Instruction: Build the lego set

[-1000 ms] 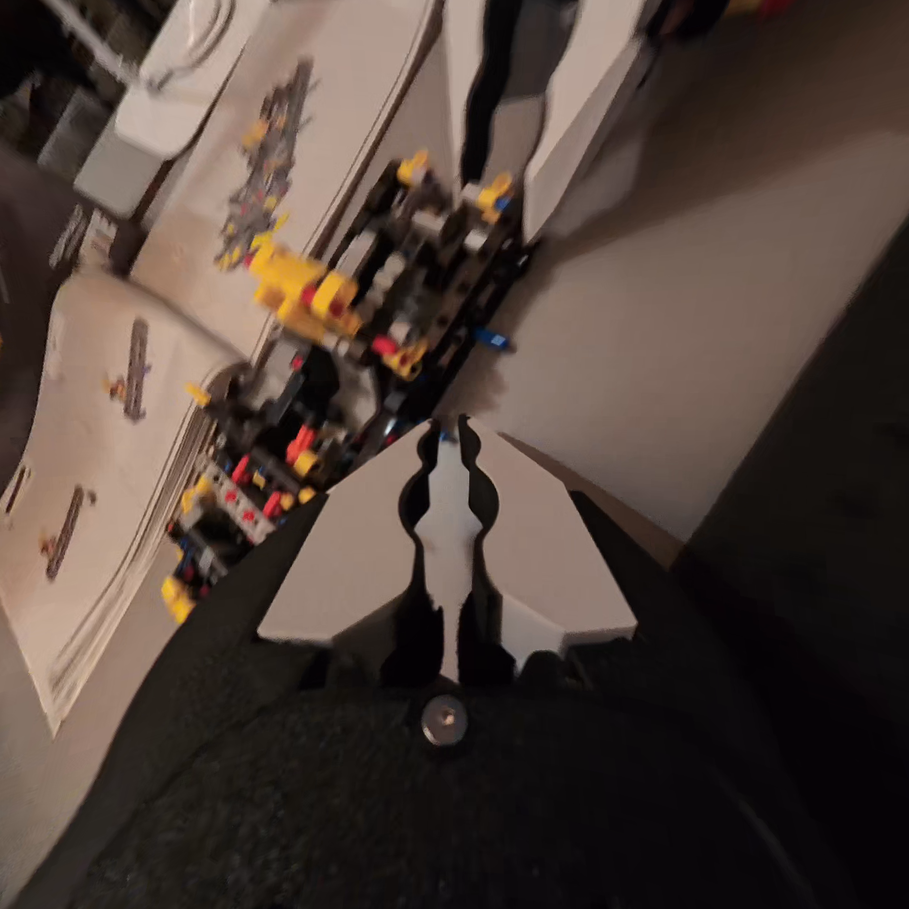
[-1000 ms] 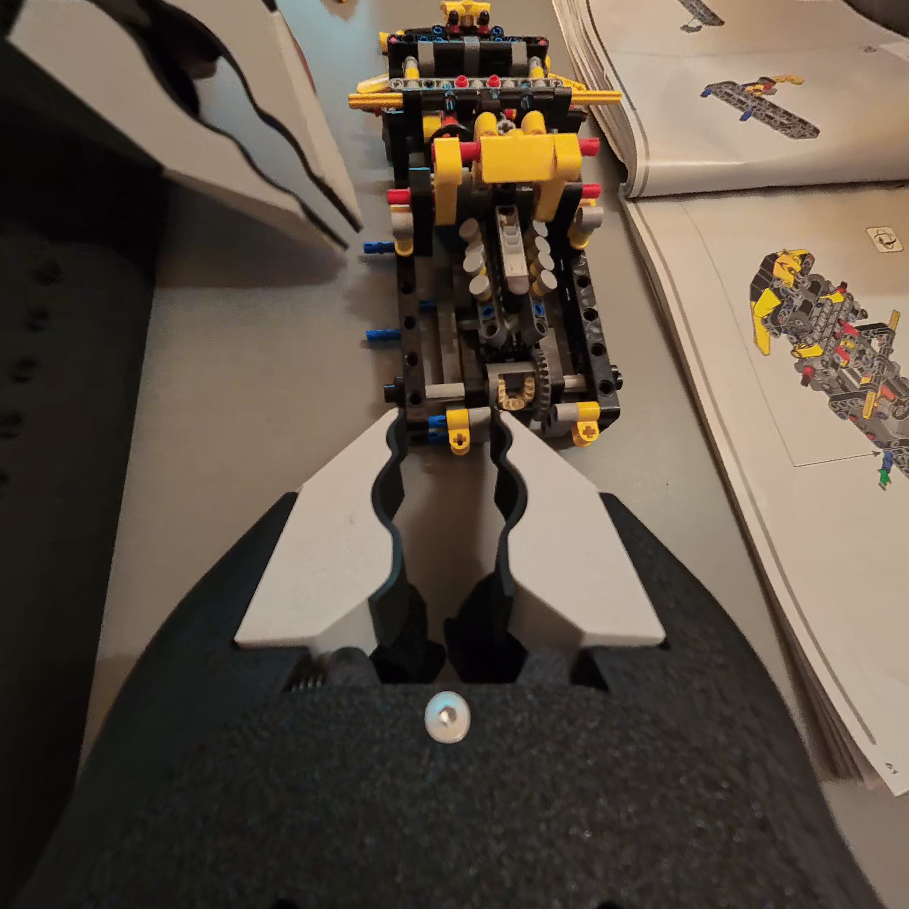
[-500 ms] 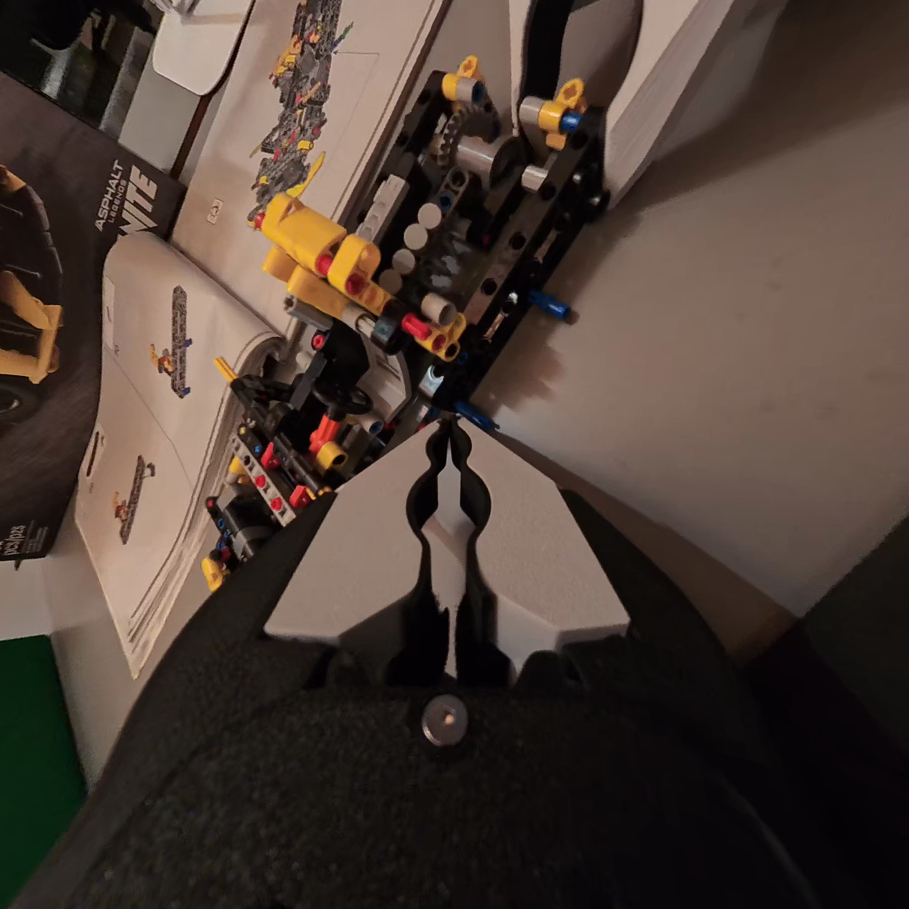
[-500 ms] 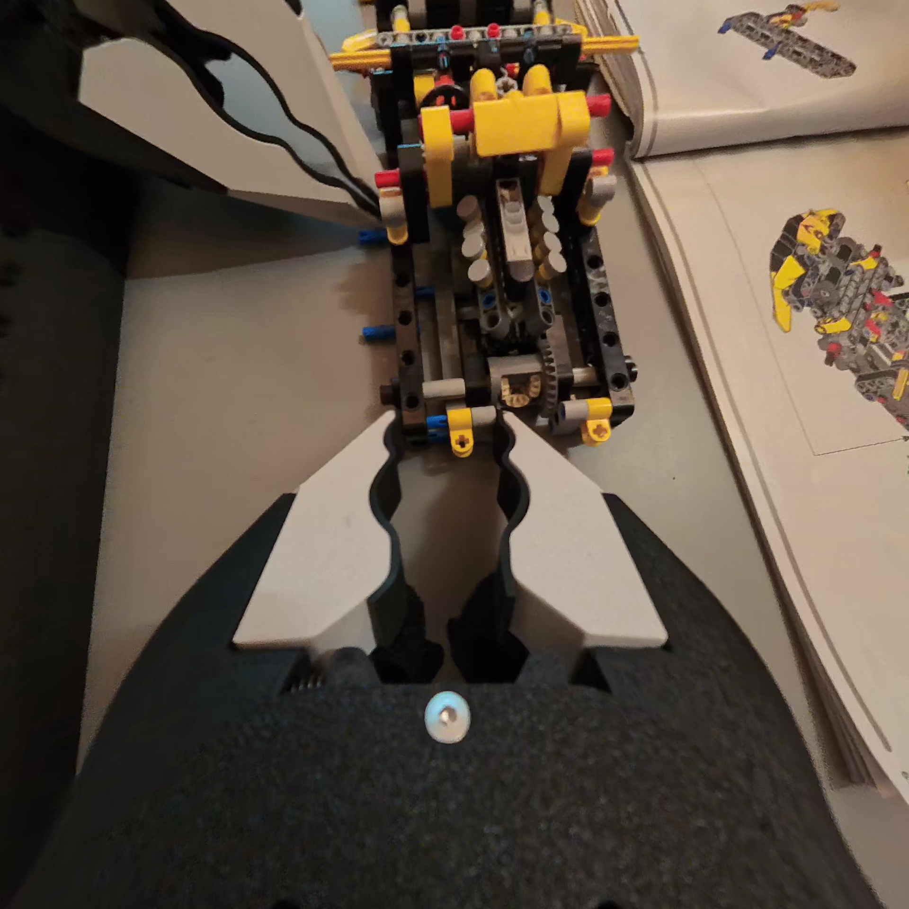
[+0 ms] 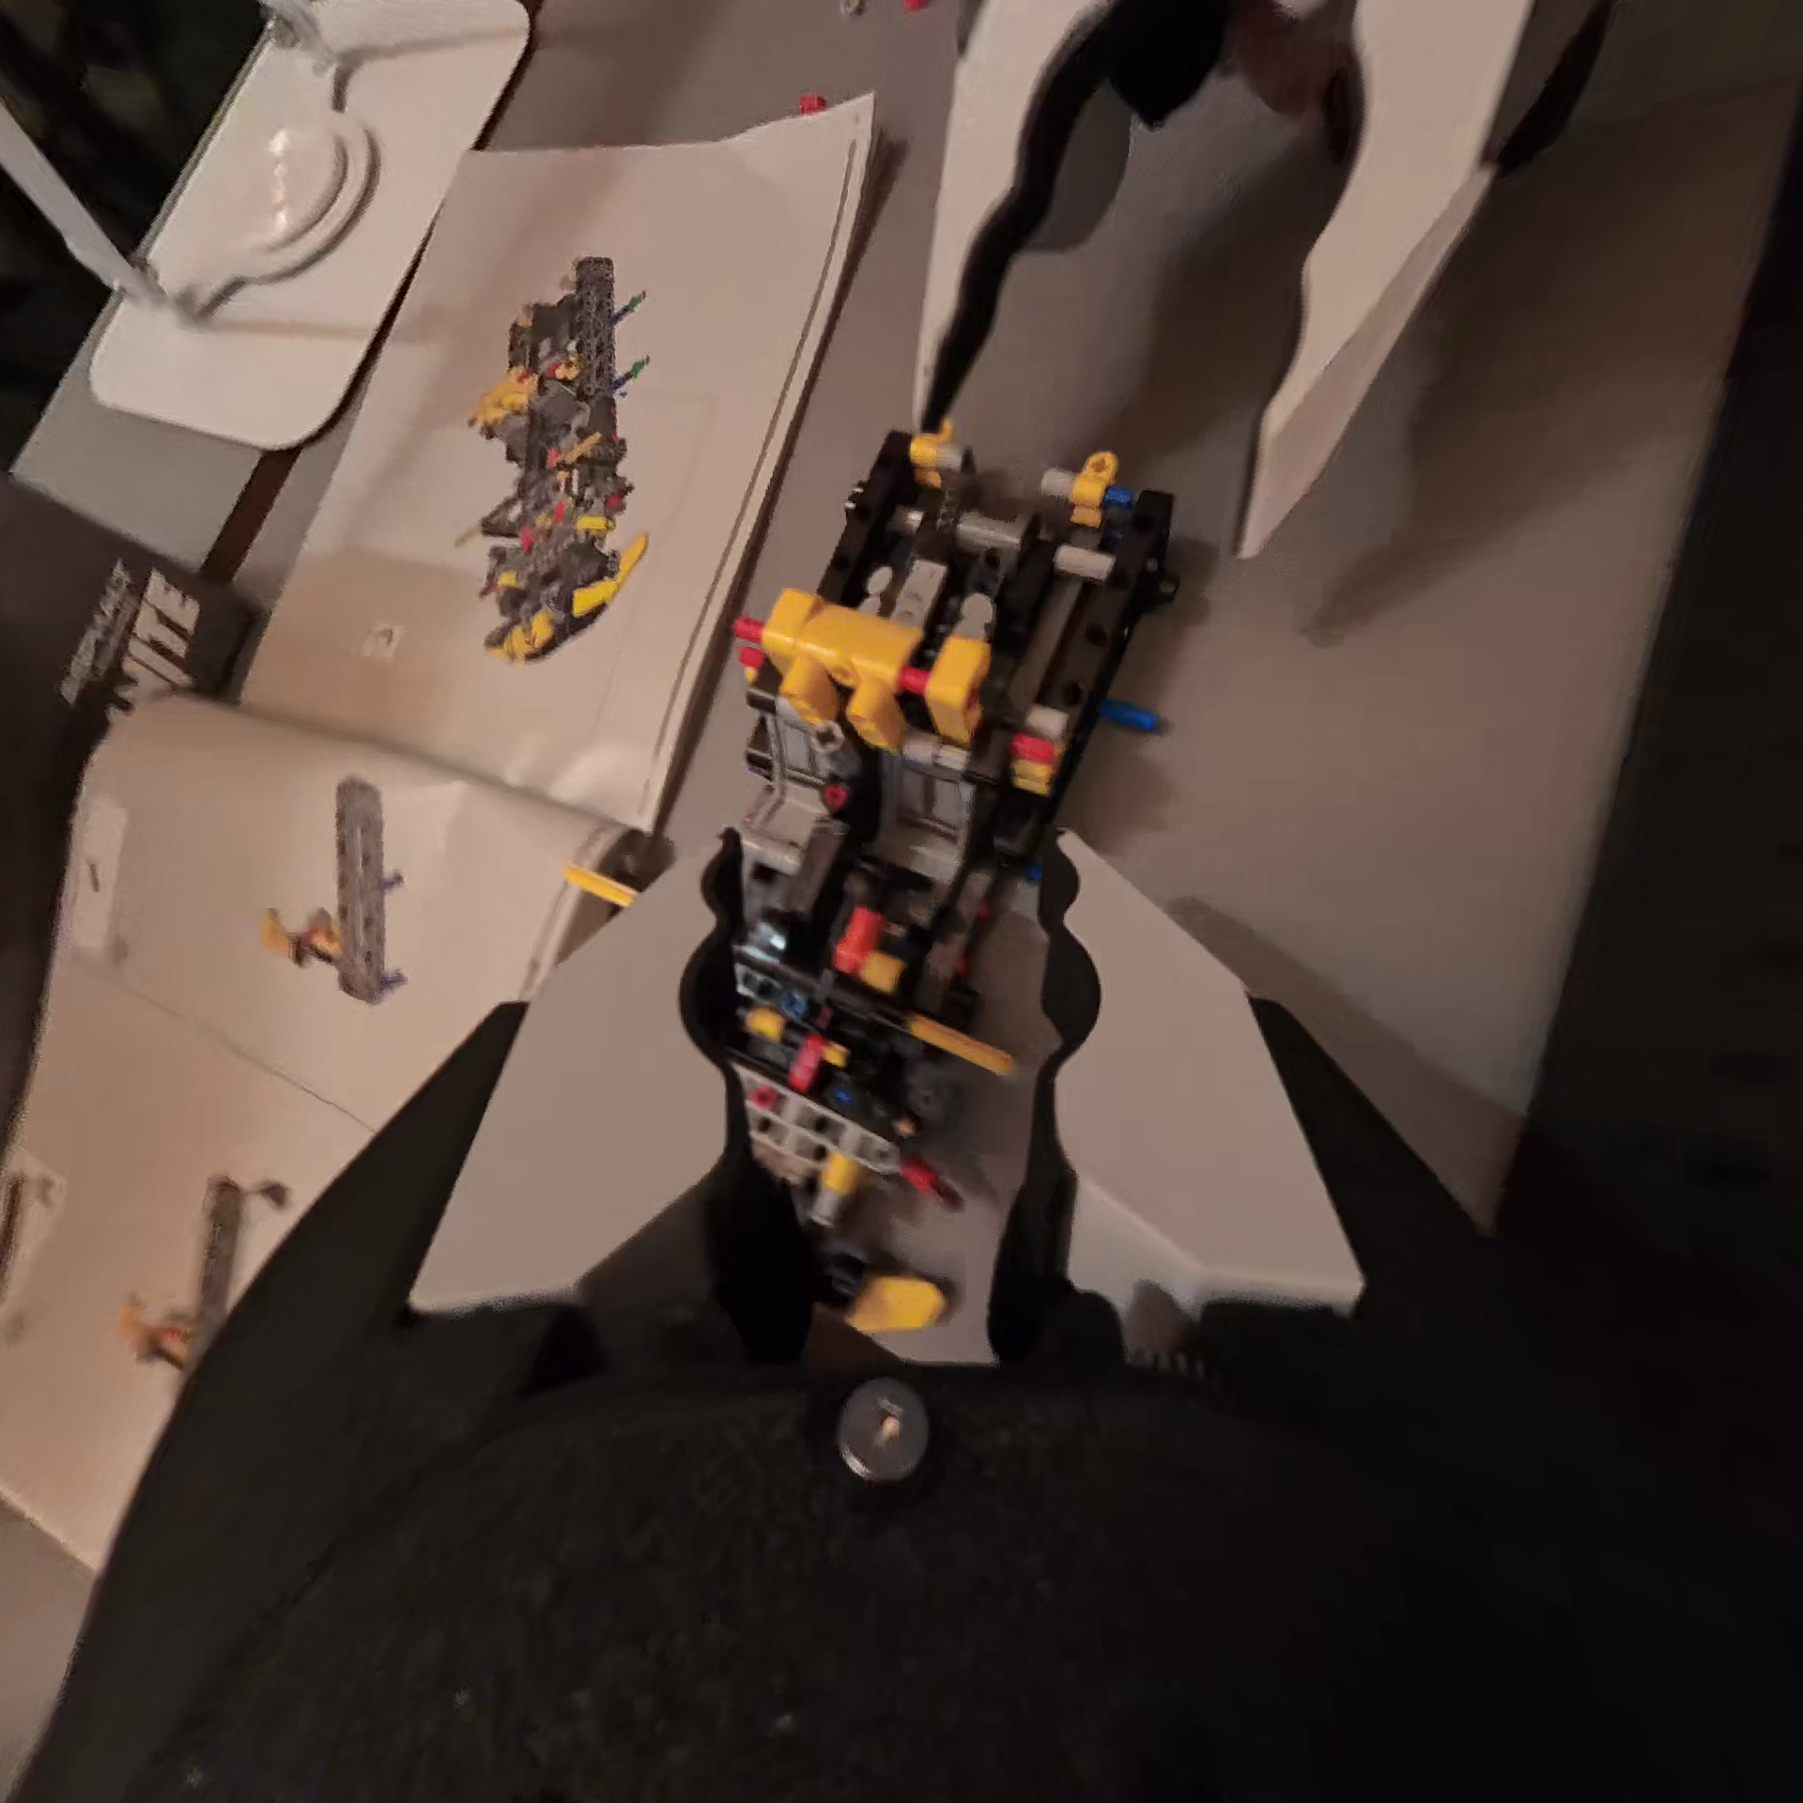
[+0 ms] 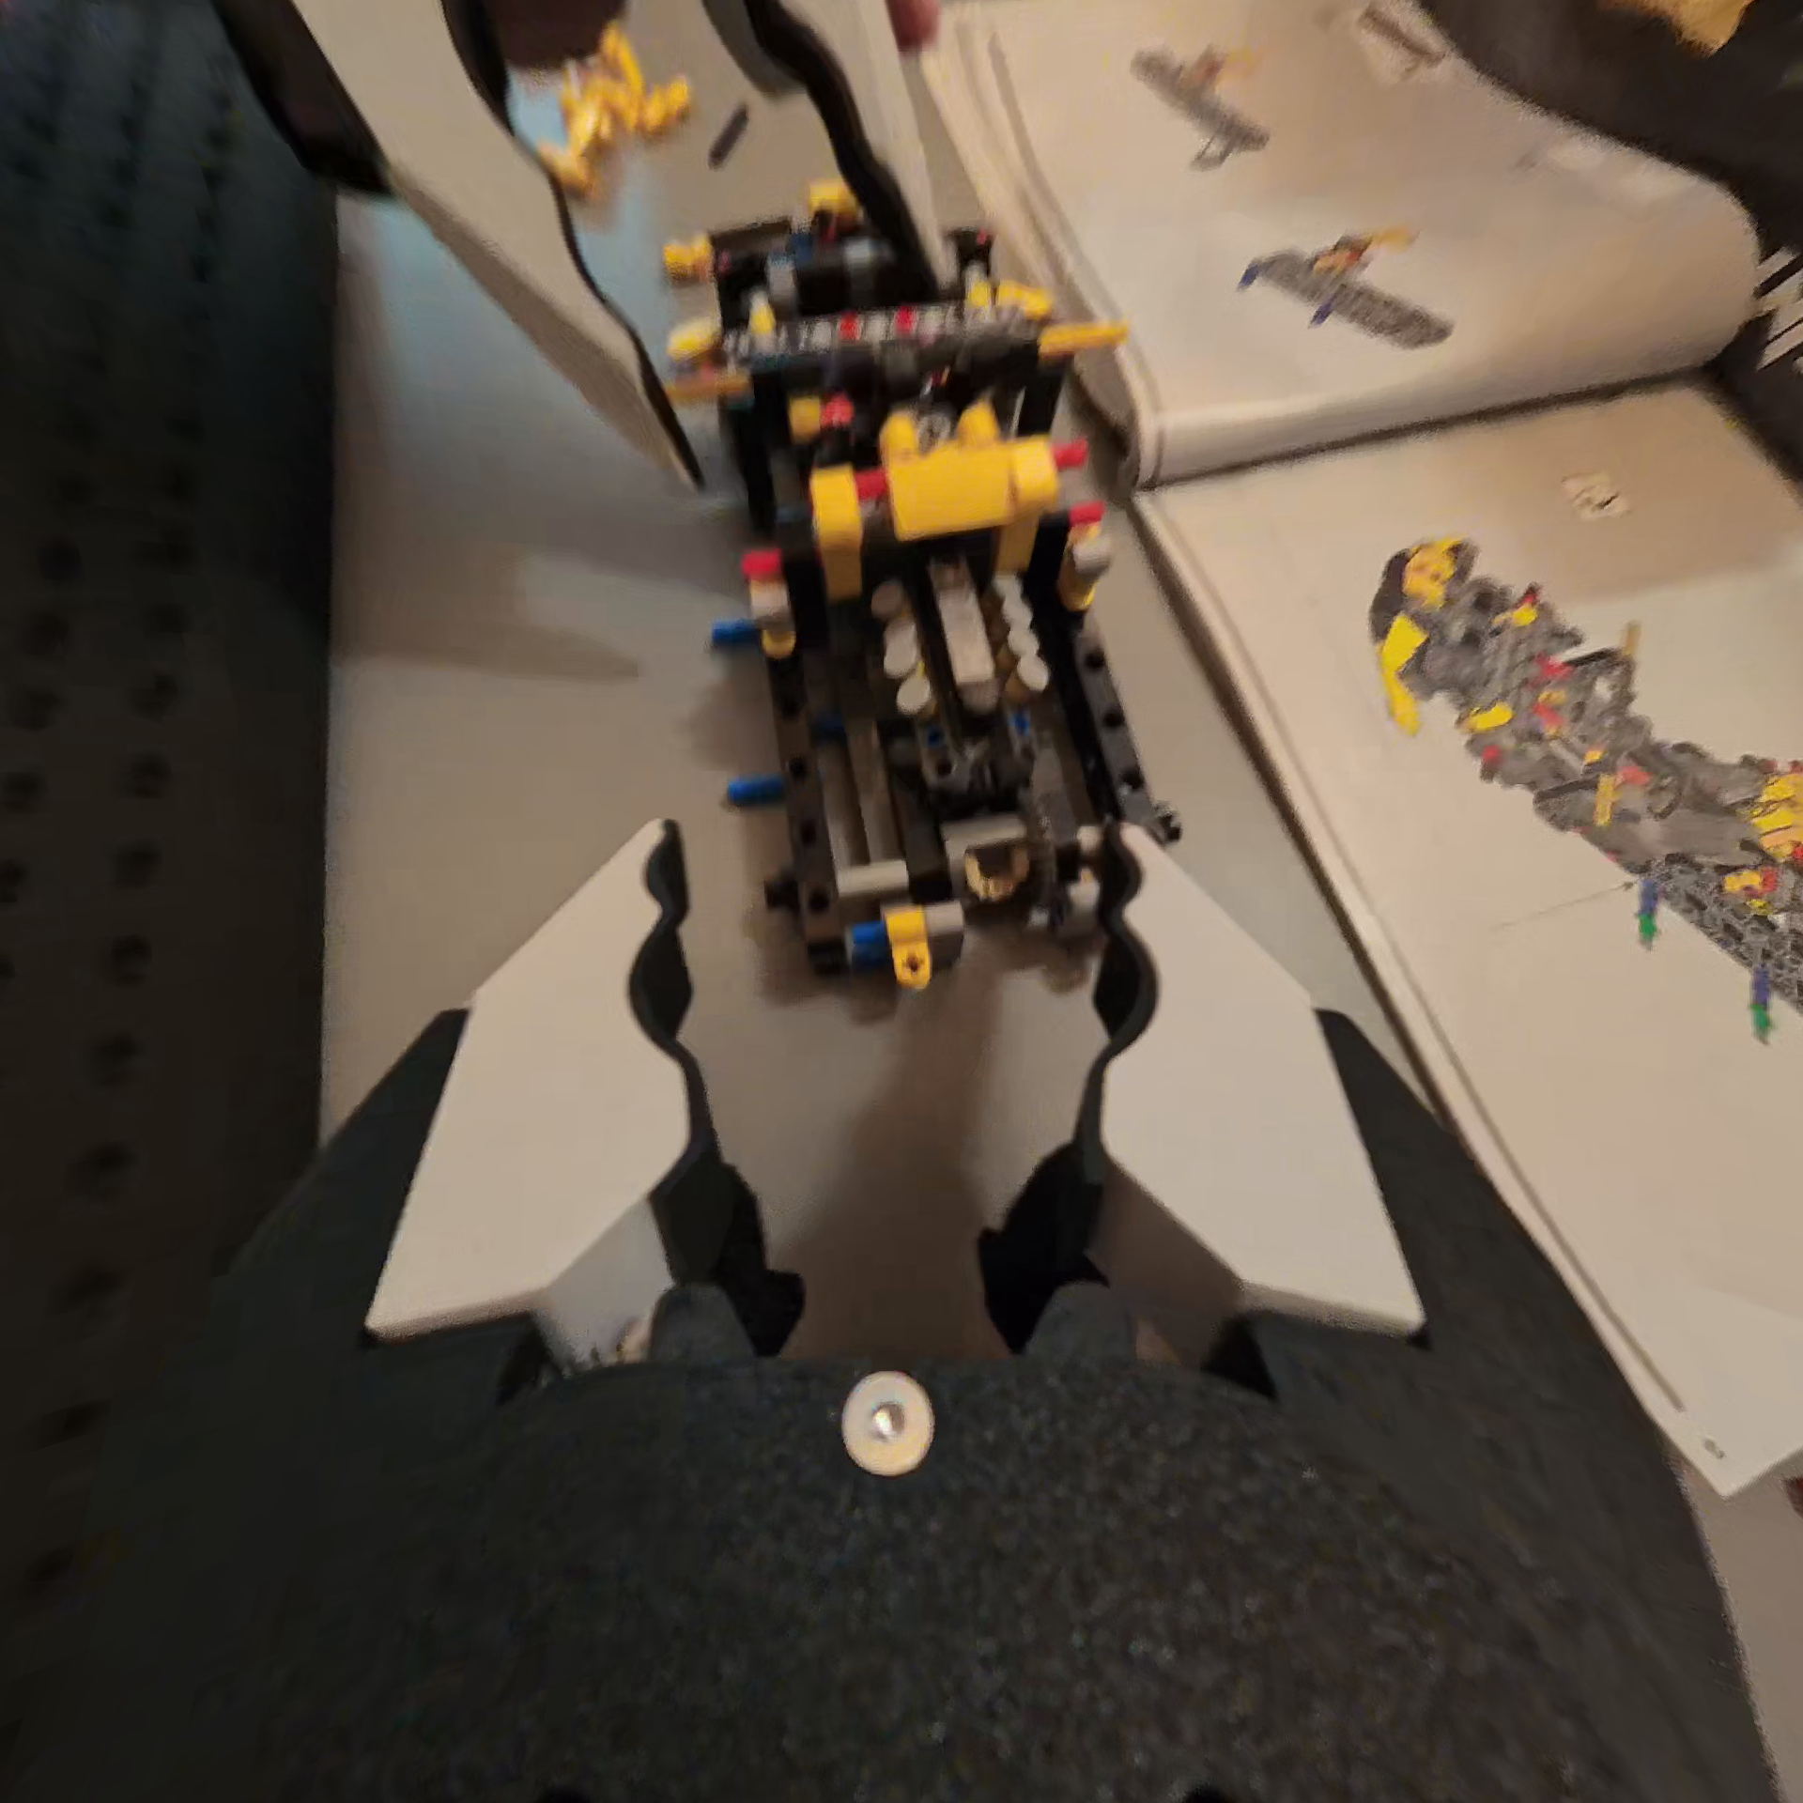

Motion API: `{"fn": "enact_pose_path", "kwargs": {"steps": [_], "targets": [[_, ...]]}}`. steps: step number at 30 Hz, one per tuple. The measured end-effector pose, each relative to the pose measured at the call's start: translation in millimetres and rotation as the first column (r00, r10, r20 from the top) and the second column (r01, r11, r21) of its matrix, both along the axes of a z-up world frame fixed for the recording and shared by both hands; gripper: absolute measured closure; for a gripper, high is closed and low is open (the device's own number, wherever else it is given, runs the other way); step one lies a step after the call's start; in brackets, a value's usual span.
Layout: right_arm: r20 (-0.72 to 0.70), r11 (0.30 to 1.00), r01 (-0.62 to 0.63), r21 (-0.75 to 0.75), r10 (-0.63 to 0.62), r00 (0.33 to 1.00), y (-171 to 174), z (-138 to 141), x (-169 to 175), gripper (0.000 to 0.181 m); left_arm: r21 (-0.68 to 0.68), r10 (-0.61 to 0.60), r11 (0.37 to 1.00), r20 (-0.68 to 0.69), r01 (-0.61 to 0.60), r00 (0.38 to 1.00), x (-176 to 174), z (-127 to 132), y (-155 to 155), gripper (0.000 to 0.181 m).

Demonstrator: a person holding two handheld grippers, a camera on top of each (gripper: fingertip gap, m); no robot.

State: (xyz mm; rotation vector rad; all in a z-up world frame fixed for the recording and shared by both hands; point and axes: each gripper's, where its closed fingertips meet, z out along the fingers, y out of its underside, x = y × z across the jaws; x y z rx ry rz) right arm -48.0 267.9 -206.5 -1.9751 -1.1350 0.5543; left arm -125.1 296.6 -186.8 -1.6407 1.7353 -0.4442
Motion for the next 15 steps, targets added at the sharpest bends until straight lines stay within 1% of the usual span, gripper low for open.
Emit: {"fn": "enact_pose_path", "kwargs": {"steps": [1,2,3,4,5,6,8,10,13,15], "targets": [[-0.005,1.0,0.019,0.001,-0.019,1.0,6,3,-3,0.09,0.016,-0.037,0.999,-0.043,0.038,0.998,4,-4,4,0.114],[0.032,1.0,0.023,-0.008,-0.023,0.999,11,1,-6,0.088,0.009,-0.082,0.996,-0.083,0.083,0.993,8,-10,4,0.105],[0.093,0.999,0.026,-0.026,-0.024,0.995,16,-5,-7,0.086,0.0,-0.117,0.993,-0.111,0.117,0.987,13,-15,6,0.103],[0.142,0.999,0.028,-0.044,-0.022,0.99,21,-12,-10,0.079,-0.015,-0.146,0.989,-0.14,0.146,0.979,15,-21,7,0.101],[0.171,0.998,0.028,-0.058,-0.018,0.985,24,-18,-13,0.074,-0.036,-0.176,0.984,-0.165,0.172,0.97,17,-27,6,0.098],[0.181,0.998,0.025,-0.06,-0.014,0.983,26,-22,-18,0.073,-0.041,-0.189,0.982,-0.175,0.185,0.966,20,-30,8,0.097],[0.192,0.999,0.024,-0.027,-0.018,0.981,32,-24,-25,0.079,-0.073,-0.215,0.976,-0.178,0.205,0.96,24,-32,9,0.095],[0.242,1.0,0.018,-0.007,-0.016,0.97,36,-27,-26,0.082,-0.117,-0.236,0.969,-0.179,0.217,0.955,26,-34,8,0.095],[0.303,1.0,-0.013,-0.016,0.017,0.953,36,-33,-30,0.089,-0.17,-0.266,0.957,-0.186,0.235,0.946,27,-37,4,0.096],[0.307,1.0,-0.016,-0.016,0.02,0.952,36,-34,-30,0.089,-0.178,-0.272,0.954,-0.19,0.239,0.943,27,-38,5,0.095]]}}
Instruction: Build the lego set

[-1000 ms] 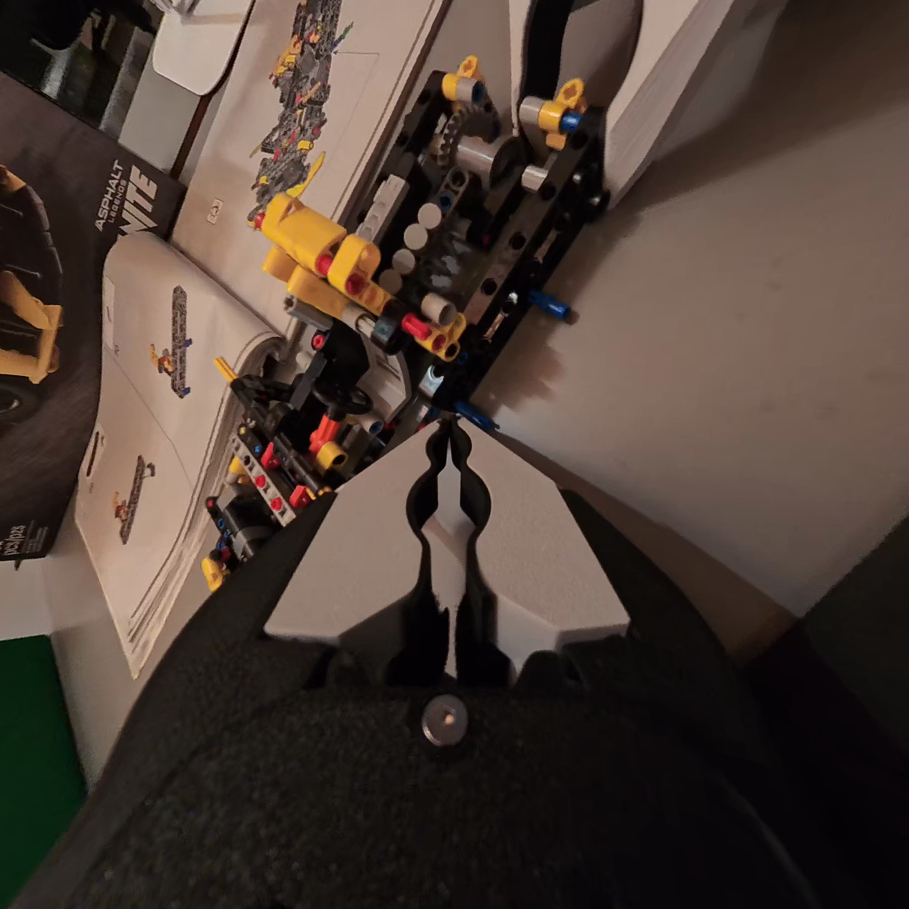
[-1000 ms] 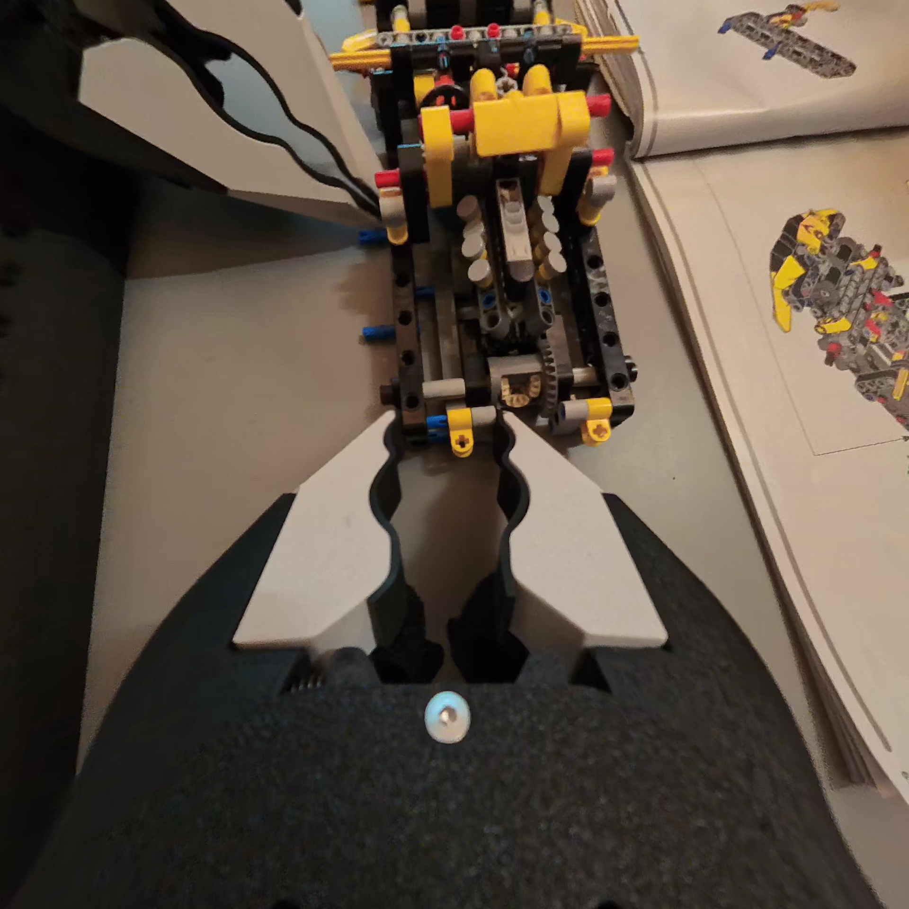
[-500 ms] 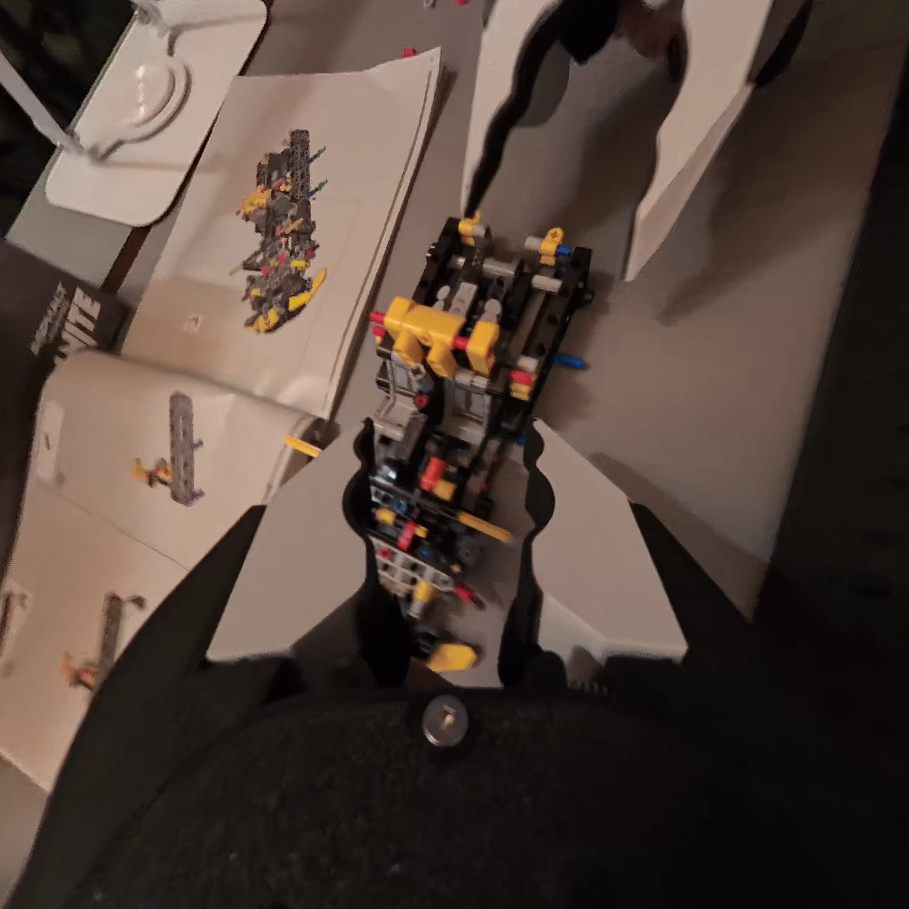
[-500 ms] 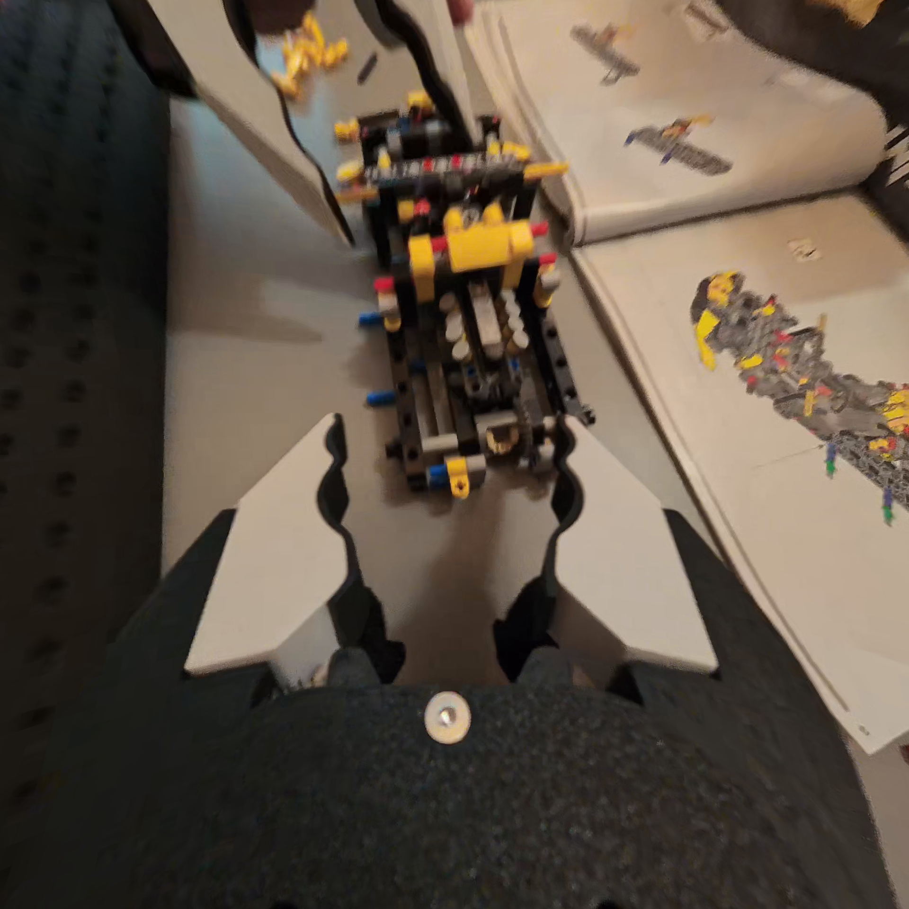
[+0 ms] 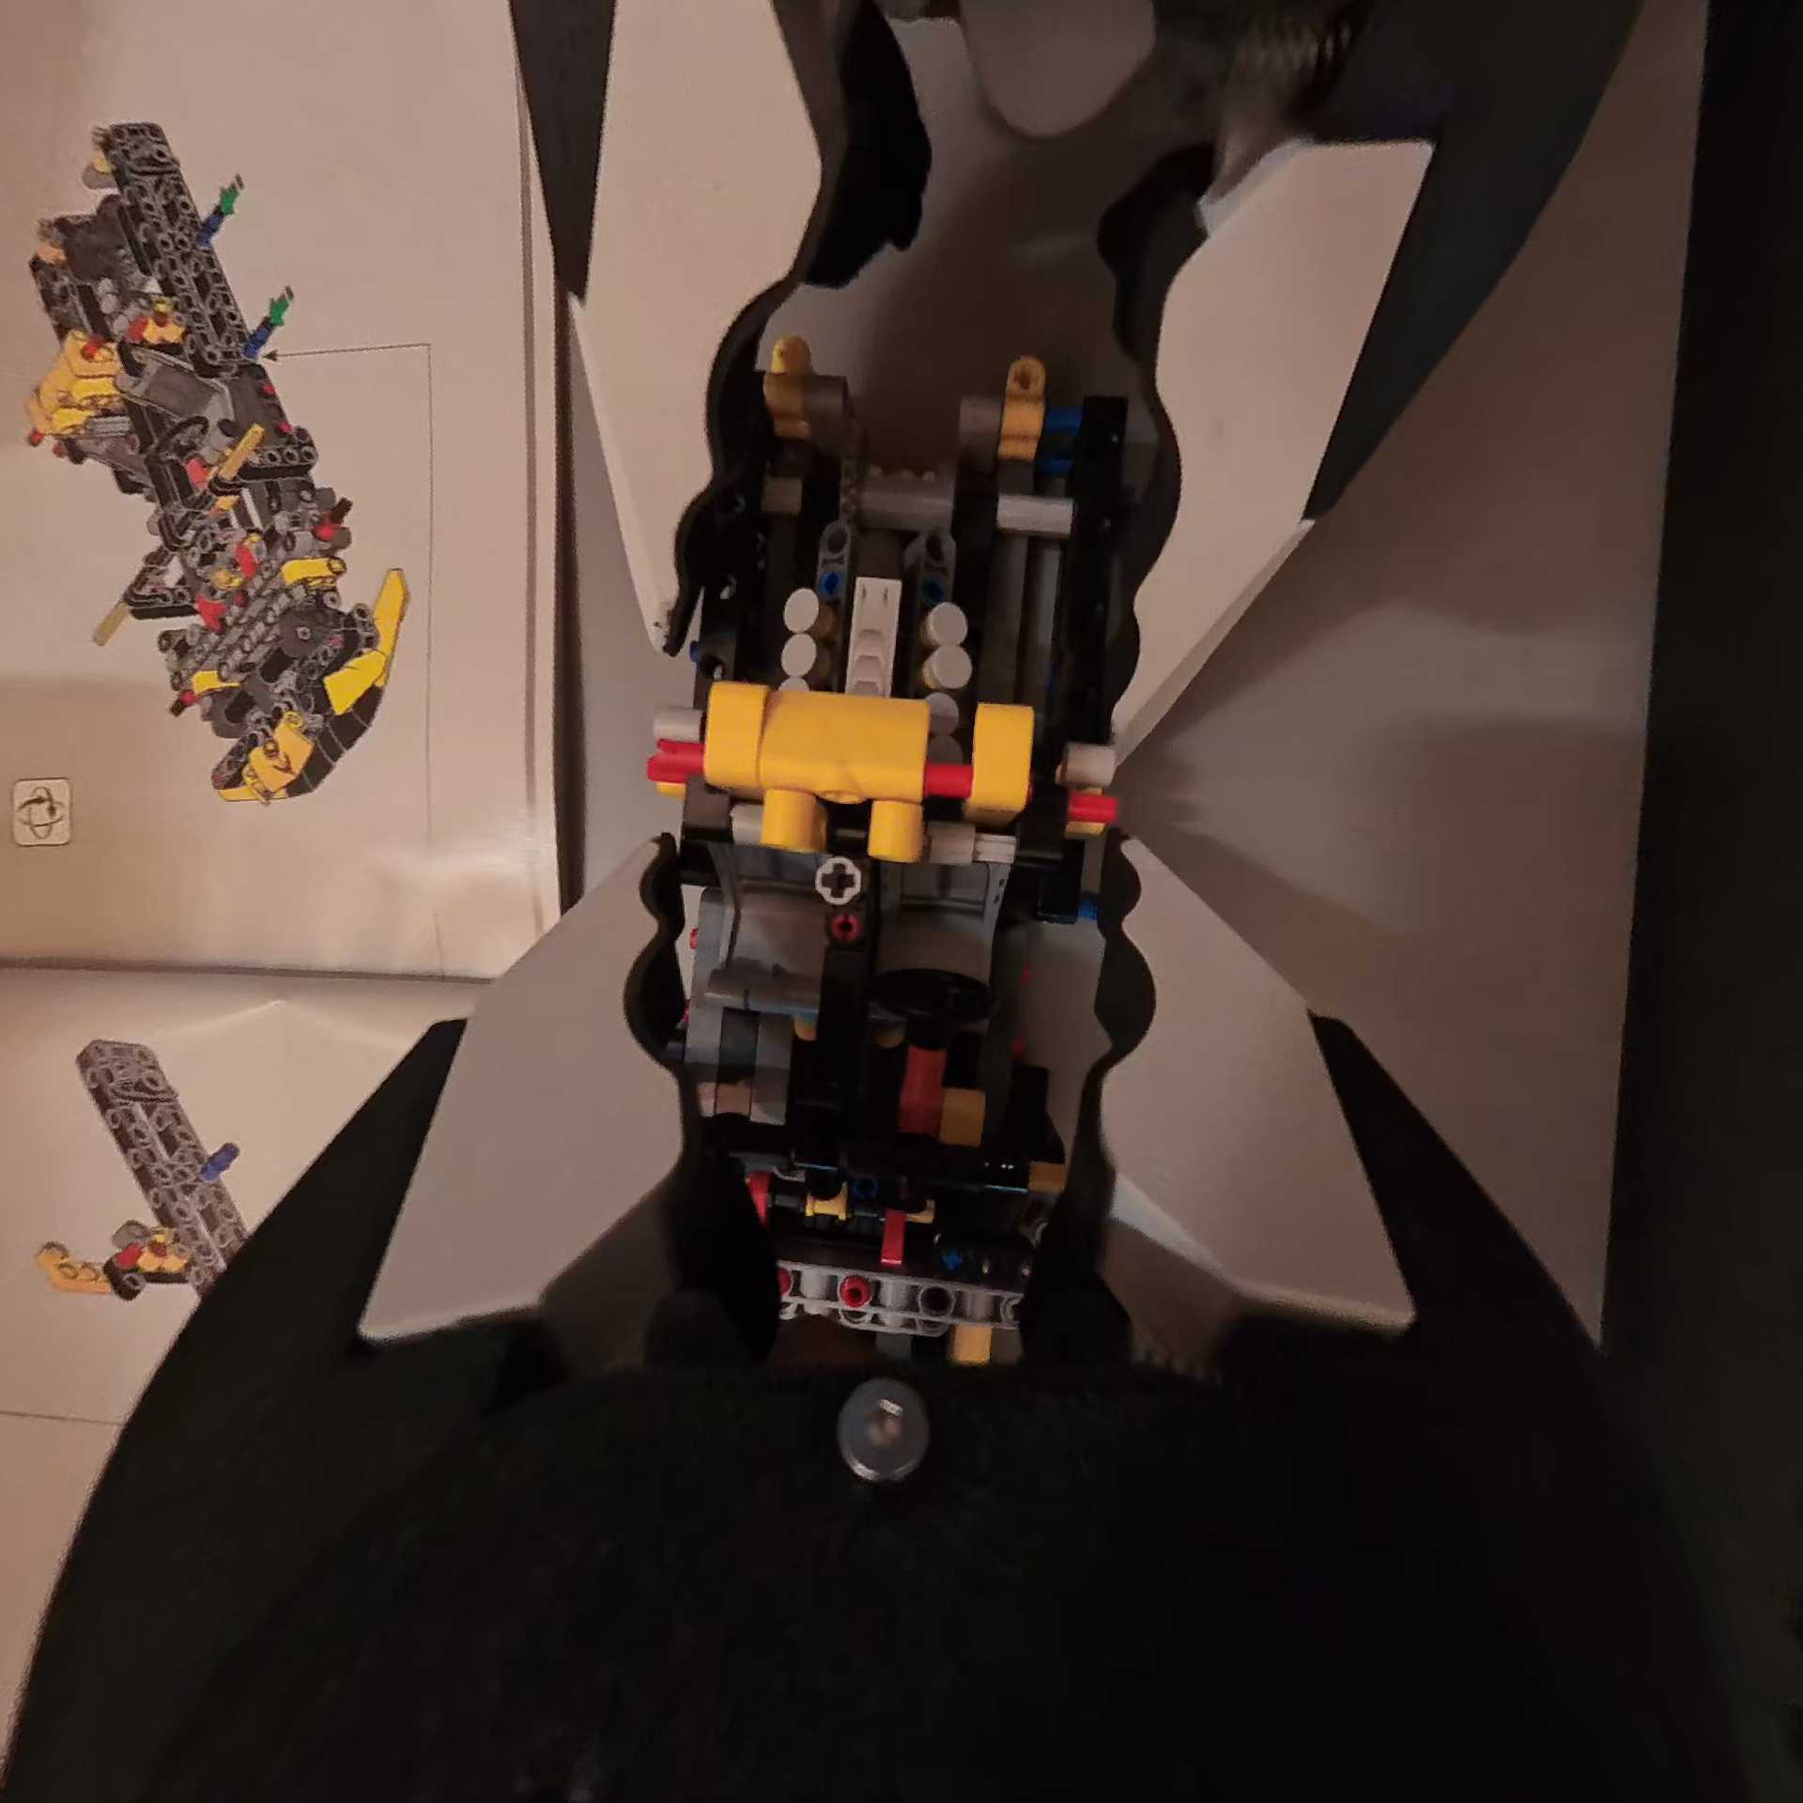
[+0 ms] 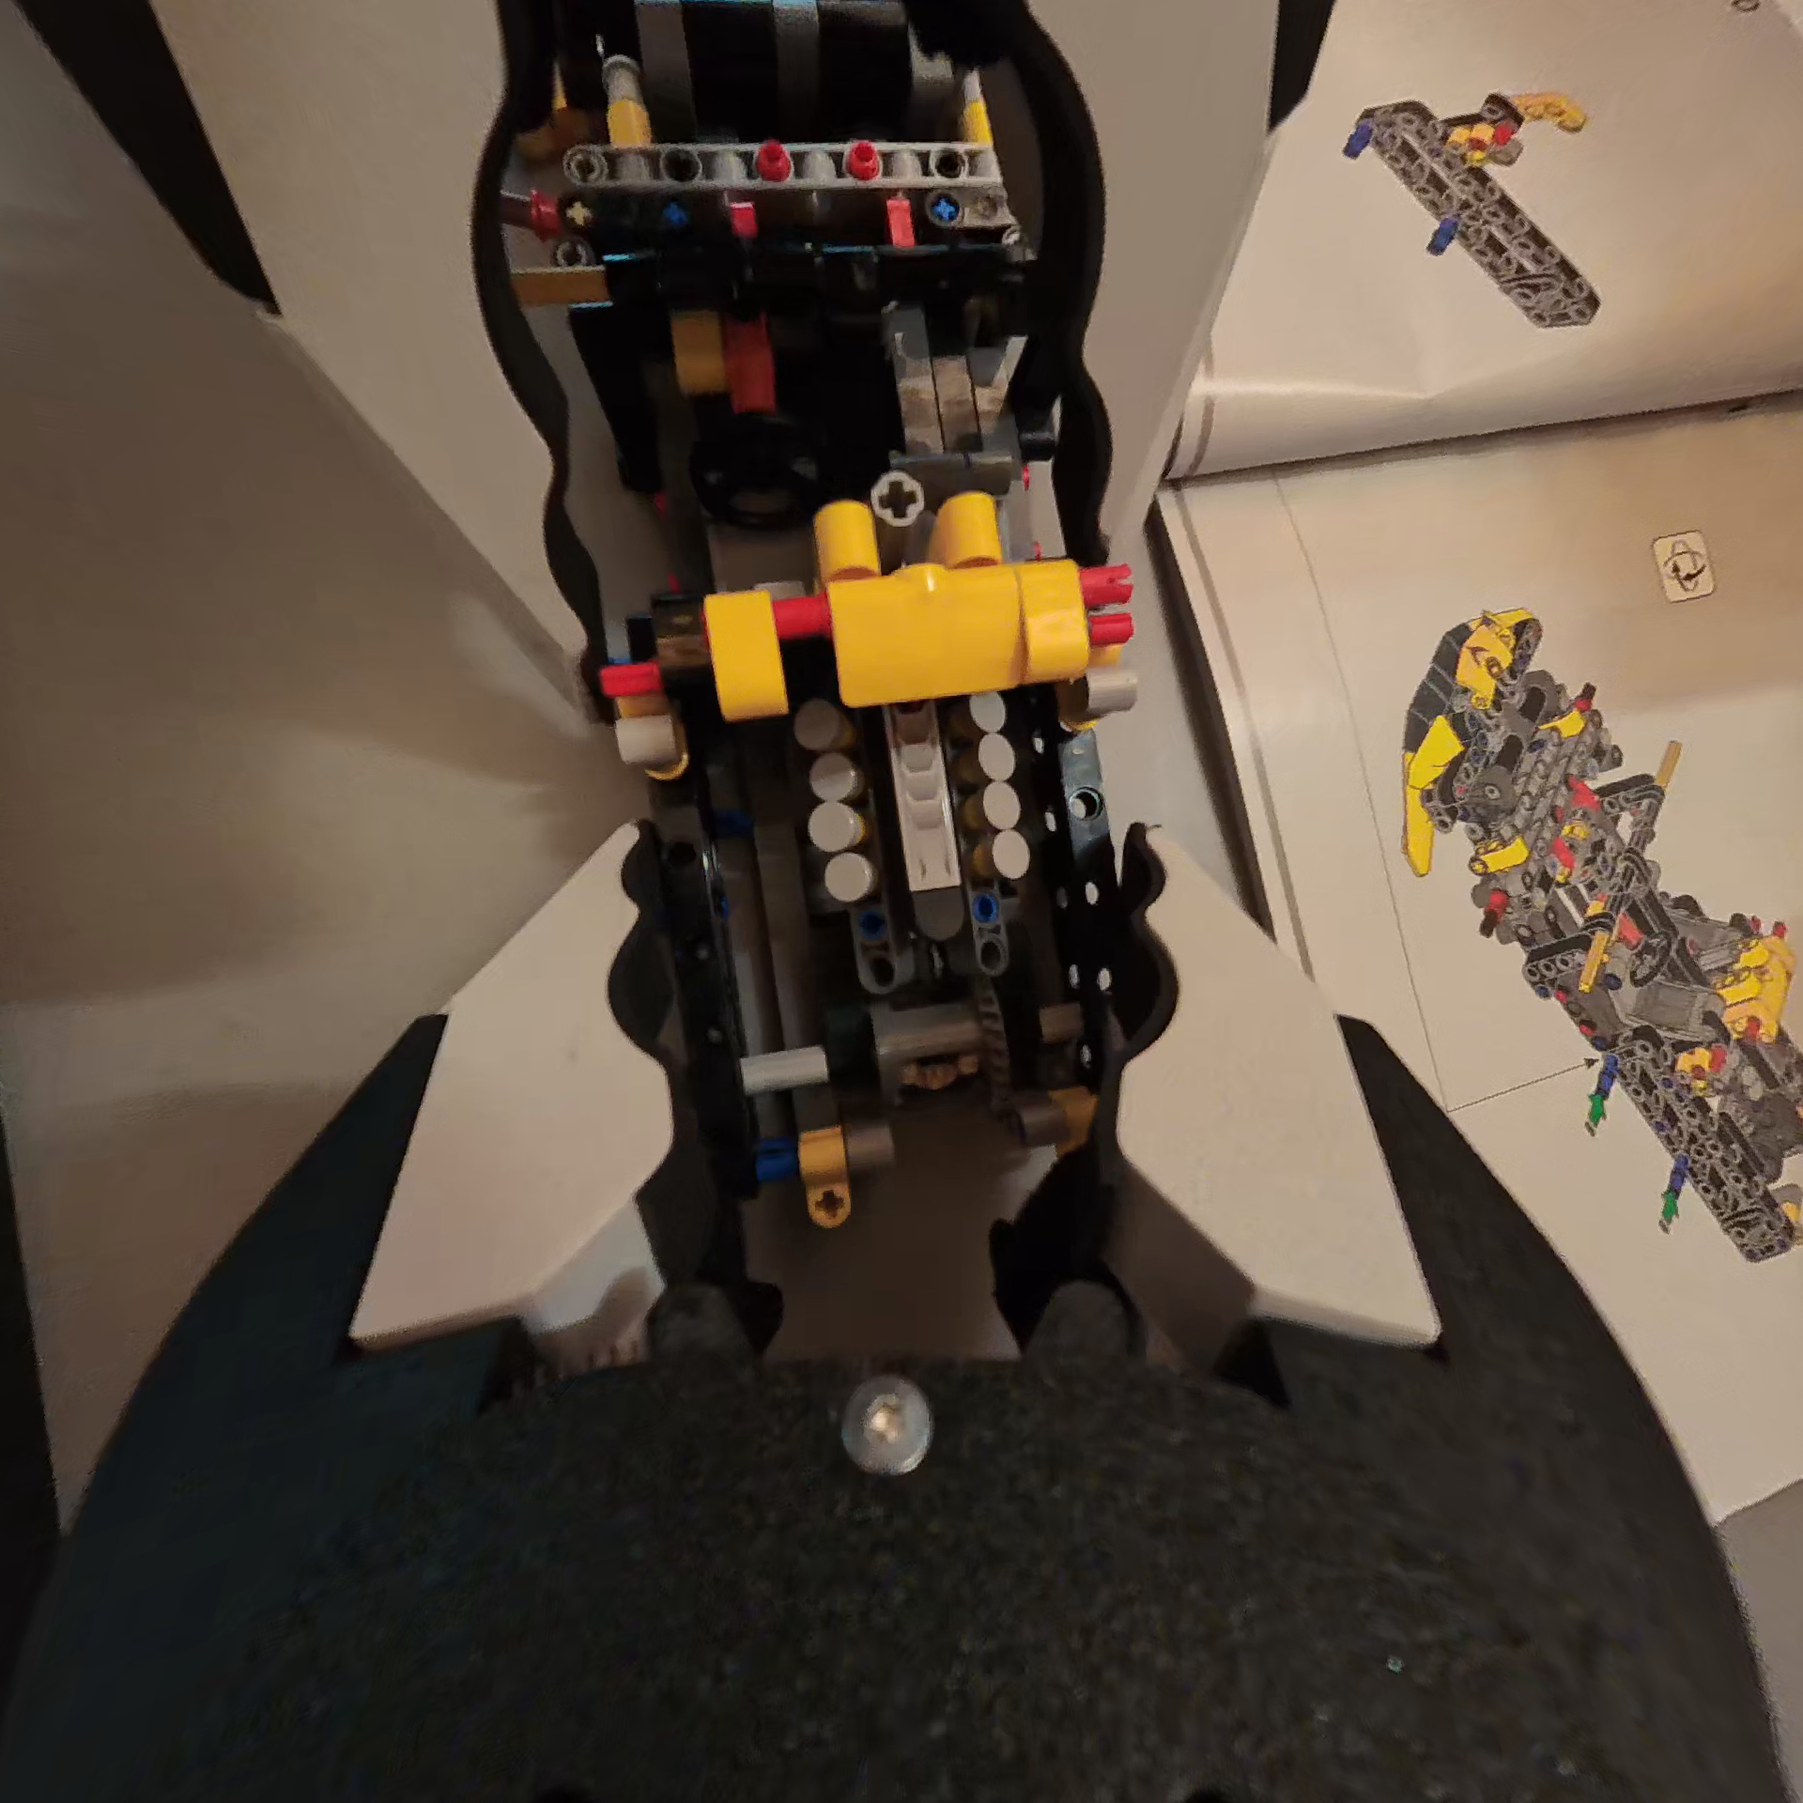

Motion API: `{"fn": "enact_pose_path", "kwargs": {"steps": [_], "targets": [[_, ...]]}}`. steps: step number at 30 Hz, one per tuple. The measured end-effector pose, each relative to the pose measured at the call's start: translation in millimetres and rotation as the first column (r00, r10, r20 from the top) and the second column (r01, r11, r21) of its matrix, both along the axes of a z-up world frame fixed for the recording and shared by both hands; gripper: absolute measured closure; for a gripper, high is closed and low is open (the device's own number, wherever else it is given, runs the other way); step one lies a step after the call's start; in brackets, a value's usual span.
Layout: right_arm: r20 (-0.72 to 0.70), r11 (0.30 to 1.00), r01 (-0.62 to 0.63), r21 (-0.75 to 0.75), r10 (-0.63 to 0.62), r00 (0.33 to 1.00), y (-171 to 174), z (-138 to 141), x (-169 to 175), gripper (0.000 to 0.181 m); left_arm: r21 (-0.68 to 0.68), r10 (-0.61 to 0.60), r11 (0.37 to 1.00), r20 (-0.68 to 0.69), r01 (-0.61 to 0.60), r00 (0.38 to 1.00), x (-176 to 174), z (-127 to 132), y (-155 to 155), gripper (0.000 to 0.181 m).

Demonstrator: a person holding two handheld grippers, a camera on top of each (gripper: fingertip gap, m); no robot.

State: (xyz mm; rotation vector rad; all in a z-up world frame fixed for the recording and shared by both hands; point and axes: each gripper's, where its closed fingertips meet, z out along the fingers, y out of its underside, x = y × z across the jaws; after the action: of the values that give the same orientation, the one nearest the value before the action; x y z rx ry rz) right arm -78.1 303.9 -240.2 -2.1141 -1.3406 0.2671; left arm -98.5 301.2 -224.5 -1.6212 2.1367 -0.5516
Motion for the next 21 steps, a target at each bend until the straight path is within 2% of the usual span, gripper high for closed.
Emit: {"fn": "enact_pose_path", "kwargs": {"steps": [4,7,15,21], "targets": [[-0.007,1.0,0.0,0.003,0.0,1.0,0,0,0,0.089,0.002,-0.032,0.999,-0.02,0.033,0.999,-8,0,0,0.095],[-0.011,1.0,-0.003,0.009,0.003,1.0,0,0,0,0.09,-0.052,-0.021,0.998,0.01,0.021,1.0,-6,3,-2,0.095],[-0.014,1.0,-0.007,0.023,0.008,1.0,1,0,1,0.092,0.041,0.01,0.999,-0.002,-0.01,1.0,-7,0,8,0.094],[-0.014,1.0,-0.01,0.022,0.01,1.0,1,1,1,0.093,-0.047,0.03,0.998,-0.022,-0.031,0.999,-2,-4,0,0.09]]}}
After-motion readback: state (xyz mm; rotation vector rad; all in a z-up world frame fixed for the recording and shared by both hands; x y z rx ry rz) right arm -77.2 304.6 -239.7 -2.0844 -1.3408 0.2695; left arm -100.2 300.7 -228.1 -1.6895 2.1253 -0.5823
